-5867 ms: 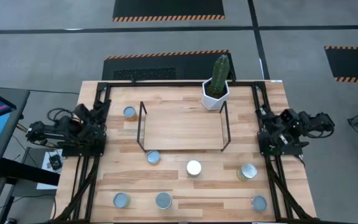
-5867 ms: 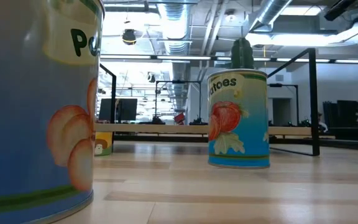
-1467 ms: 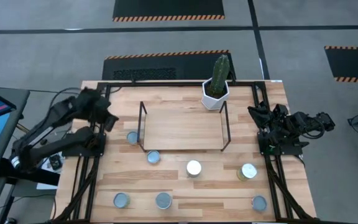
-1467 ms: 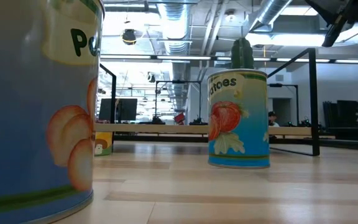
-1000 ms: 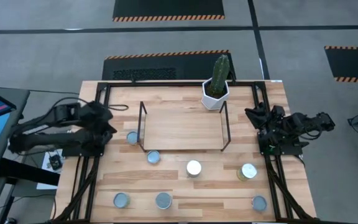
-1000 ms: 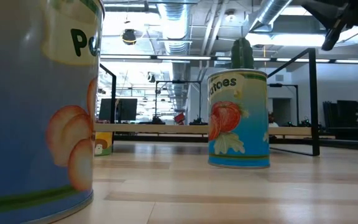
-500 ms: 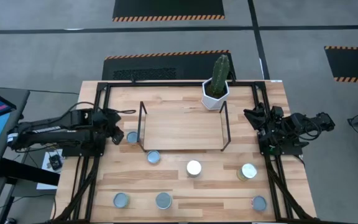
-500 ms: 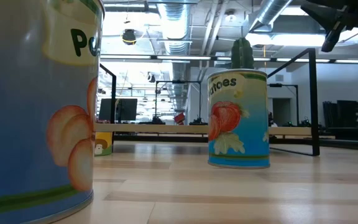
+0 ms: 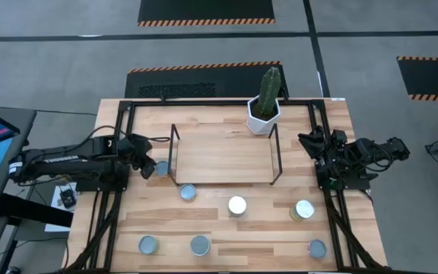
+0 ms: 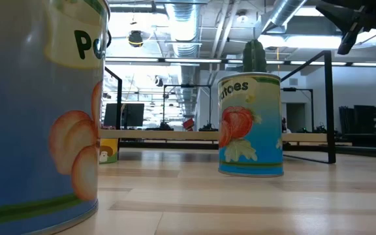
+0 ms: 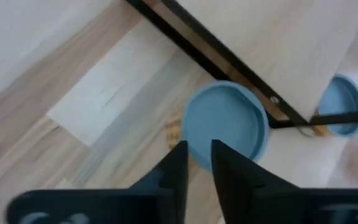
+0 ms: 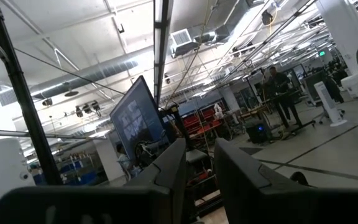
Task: Pick and place cans onto a shelf
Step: Put the small canned black beans on the shelf
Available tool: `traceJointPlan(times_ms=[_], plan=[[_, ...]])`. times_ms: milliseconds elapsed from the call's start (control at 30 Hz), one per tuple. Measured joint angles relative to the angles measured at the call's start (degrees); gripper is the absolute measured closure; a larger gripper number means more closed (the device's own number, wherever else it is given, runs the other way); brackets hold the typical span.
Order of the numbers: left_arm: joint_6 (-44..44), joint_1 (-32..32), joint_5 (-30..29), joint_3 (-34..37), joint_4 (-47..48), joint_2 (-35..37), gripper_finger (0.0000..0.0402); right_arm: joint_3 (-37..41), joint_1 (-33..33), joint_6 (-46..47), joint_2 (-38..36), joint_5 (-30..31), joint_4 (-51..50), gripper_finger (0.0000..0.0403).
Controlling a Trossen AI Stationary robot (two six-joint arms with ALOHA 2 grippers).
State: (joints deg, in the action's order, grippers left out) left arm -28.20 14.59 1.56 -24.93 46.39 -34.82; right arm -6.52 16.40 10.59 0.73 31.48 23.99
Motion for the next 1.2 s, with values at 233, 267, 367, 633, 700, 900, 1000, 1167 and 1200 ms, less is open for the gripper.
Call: traceJointPlan(times_ms=[233, 267, 367, 633, 700, 900, 1000, 1167, 1200], plan=[[-0.1, 0.0, -2.2, 0.0, -0.9, -1.6, 0.0258, 0.0, 0.0, 0.0, 0.0, -0.1, 0.0, 0.0291], [0.2, 0.0, -2.3, 0.0, -1.0, -2.1, 0.025, 0.0, 0.0, 0.0, 0.0, -0.1, 0.0, 0.0291], [0.4, 0.0, -2.3, 0.0, -1.1, -4.4, 0.0238, 0.0, 0.0, 0.0, 0.0, -0.1, -0.3, 0.0291], [1.4, 0.0, -2.3, 0.0, -4.3, -10.8, 0.0248, 0.0, 0.0, 0.0, 0.0, -0.1, -0.4, 0.0291], [1.6, 0.0, -2.3, 0.0, -4.7, -12.3, 0.0252, 0.0, 0.0, 0.0, 0.0, -0.1, -0.4, 0.0291], [1.6, 0.0, -2.0, -0.2, -5.6, -15.3, 0.0272, 0.0, 0.0, 0.0, 0.0, -0.1, -0.4, 0.0291], [1.6, 0.0, -1.4, -0.2, -6.3, -15.4, 0.0302, 0.0, 0.0, 0.0, 0.0, -0.1, -0.4, 0.0291], [1.5, 0.0, -1.4, -0.1, -6.9, -14.3, 0.0385, 0.0, 0.0, 0.0, 0.0, -0.1, -0.4, 0.0291], [1.4, 0.0, -1.6, -0.1, -6.7, -13.9, 0.0392, 0.0, 0.0, 0.0, 0.0, -0.2, -0.4, 0.0291]])
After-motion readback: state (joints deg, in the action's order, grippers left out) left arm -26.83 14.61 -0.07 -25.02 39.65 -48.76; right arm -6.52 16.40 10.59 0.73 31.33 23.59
